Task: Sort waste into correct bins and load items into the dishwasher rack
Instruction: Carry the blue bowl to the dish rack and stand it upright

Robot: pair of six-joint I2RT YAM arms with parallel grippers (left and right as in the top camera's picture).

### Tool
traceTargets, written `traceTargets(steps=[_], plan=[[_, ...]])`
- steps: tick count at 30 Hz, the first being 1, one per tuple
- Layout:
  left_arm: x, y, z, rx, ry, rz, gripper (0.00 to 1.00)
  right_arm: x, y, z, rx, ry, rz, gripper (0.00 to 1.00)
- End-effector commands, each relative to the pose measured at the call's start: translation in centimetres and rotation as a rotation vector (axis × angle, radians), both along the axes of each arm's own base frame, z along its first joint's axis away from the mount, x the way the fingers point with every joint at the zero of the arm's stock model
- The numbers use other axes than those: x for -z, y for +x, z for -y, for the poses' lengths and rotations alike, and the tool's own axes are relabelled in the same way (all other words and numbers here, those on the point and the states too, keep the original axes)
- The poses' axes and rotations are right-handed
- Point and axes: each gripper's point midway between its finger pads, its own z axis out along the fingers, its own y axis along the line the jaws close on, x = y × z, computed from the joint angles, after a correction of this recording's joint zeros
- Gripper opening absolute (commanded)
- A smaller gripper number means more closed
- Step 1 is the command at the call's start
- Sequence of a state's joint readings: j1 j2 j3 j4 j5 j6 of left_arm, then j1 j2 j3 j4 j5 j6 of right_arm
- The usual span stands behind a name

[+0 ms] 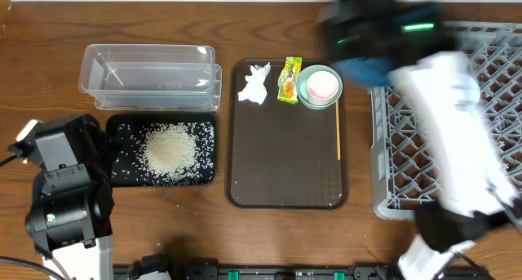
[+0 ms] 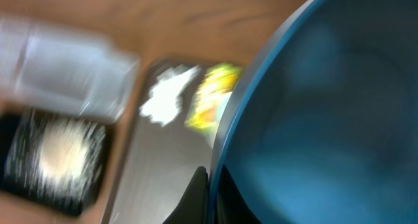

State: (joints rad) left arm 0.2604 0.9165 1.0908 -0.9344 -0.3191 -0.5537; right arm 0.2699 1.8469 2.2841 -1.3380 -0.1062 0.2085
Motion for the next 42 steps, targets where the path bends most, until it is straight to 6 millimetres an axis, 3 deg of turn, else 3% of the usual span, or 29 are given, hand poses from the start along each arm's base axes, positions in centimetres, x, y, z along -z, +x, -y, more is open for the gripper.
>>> traceTargets(steps=[1,8,16,21,29,42], plan=[[-0.8,0.0,-0.2,-0.013,0.003,0.024,0.91,-2.8,-0.5,6.2,0.054,0.159,0.021,0.01],[-0.8,0.0,-0.2,-0.013,0.003,0.024,0.91,-2.0,-0.9,18.8,0.180,0.423,0.019,0.01],[-0.8,0.0,-0.2,-0.013,0.004,0.024,0.91,-1.6,-1.6,26.2,0.106,0.668,0.233,0.01],[-0.8,0.0,-0.2,-0.013,0.003,0.024,0.91,-0.6,-2.7,29.3,0.030,0.817,0.381,0.01],[-0.8,0.0,-0.2,-0.013,0.003,0.024,0.91,4.0,-4.6,33.7,0.156,0.855,0.396,0.01],[-0.8,0.0,-0.2,-0.013,0.003,0.024,0.91,6.9,-5.4,33.3,0.100,0.908,0.438,0.01]])
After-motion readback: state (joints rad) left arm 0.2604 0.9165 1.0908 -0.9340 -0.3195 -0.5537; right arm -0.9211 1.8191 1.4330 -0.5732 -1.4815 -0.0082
